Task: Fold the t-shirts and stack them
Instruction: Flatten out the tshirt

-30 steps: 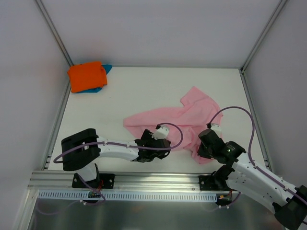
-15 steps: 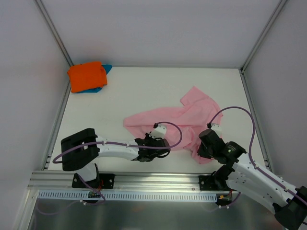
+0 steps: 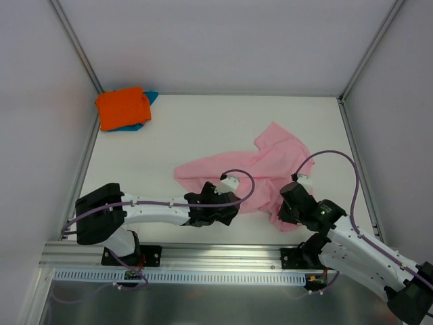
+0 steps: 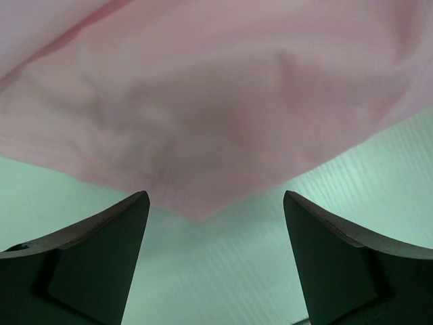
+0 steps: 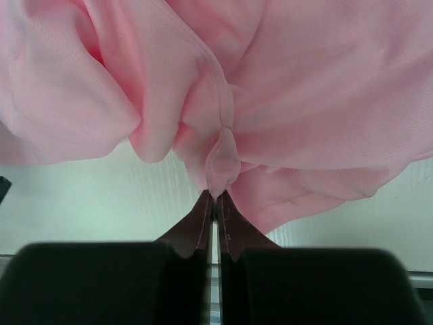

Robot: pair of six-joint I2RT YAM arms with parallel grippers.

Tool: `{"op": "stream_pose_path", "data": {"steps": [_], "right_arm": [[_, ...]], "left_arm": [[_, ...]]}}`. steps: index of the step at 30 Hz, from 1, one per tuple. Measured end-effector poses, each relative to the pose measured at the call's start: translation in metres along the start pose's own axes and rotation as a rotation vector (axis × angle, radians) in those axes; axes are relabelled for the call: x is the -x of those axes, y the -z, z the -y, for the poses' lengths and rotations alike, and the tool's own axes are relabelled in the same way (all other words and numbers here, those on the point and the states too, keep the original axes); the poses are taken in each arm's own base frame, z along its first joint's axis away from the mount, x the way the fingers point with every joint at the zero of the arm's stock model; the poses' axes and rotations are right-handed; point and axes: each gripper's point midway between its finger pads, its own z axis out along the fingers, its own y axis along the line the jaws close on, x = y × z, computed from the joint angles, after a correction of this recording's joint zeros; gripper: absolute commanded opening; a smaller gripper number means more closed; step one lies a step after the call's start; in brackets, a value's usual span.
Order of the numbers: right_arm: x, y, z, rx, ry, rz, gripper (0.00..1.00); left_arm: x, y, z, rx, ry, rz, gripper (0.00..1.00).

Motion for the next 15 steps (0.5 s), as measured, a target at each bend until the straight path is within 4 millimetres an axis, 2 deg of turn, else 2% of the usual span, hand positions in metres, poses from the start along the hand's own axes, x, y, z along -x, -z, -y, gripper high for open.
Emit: {"op": "stream_pose_path", "data": {"steps": [6, 12, 13, 15], "right_arm": [[0.000, 0.000, 0.000, 0.000, 0.000, 0.000, 0.01], [0.000, 0.000, 0.000, -0.001, 0.004, 0.000, 0.01], [0.000, 0.000, 0.000, -0.001, 0.004, 0.000, 0.01], [0.000, 0.000, 0.000, -0.001, 0.004, 0.000, 0.00]], "left_arm": [[-0.018, -0.011, 0.027, -0.116, -0.015, -0.067, 0.81], [-0.027, -0.017, 0.040, -0.167, -0.019, -0.099, 0.78], [-0.028, -0.019, 0.040, -0.167, -0.021, -0.101, 0.76], [-0.027, -0.020, 0.041, -0.167, -0.019, -0.095, 0.51]]}}
